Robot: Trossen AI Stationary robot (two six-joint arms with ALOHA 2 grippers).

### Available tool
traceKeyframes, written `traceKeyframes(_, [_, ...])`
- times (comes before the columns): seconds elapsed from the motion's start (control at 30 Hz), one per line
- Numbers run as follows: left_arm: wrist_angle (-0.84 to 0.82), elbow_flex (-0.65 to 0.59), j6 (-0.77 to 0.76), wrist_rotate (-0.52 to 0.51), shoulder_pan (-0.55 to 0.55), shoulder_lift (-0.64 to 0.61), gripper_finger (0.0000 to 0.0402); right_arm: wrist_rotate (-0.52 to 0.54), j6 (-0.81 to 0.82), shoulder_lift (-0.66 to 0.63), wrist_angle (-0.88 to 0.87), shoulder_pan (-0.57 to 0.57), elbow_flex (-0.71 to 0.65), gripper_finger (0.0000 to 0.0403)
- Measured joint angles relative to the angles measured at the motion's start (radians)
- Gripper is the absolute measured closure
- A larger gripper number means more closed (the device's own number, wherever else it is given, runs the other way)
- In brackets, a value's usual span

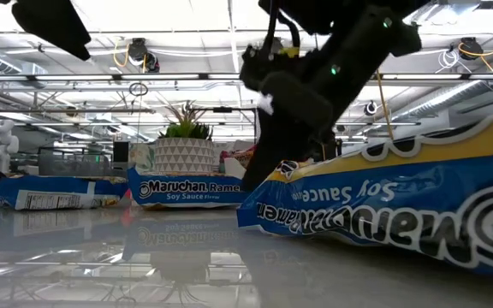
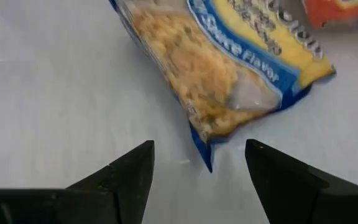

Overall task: Sort Maruchan noodles
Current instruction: Put the middle blue noodle pack into the black bin

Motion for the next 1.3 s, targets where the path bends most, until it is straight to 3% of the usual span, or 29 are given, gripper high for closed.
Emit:
traceKeyframes(0.4, [0.007, 0.000, -0.140, 0.038, -0.056, 0.092, 0.0089, 0.144, 0.052, 0.064, 0.031, 0.023, 0.000, 0.0172])
traceKeyframes(0.93, [0.008, 0.000, -0.198, 0.047, -0.105, 0.132, 0.0089, 0.160, 0.030, 0.063, 0.031, 0.032, 0.000, 0.0386])
traceKeyframes(1.17, [0.008, 0.000, -0.191, 0.034, -0.105, 0.132, 0.0089, 0.169, -0.014, 0.023, 0.016, 0.039, 0.000, 0.0402])
traceKeyframes(1.3, [0.007, 0.000, -0.199, -0.013, -0.105, 0.132, 0.0089, 0.281, -0.078, -0.024, 0.003, 0.063, 0.000, 0.0402])
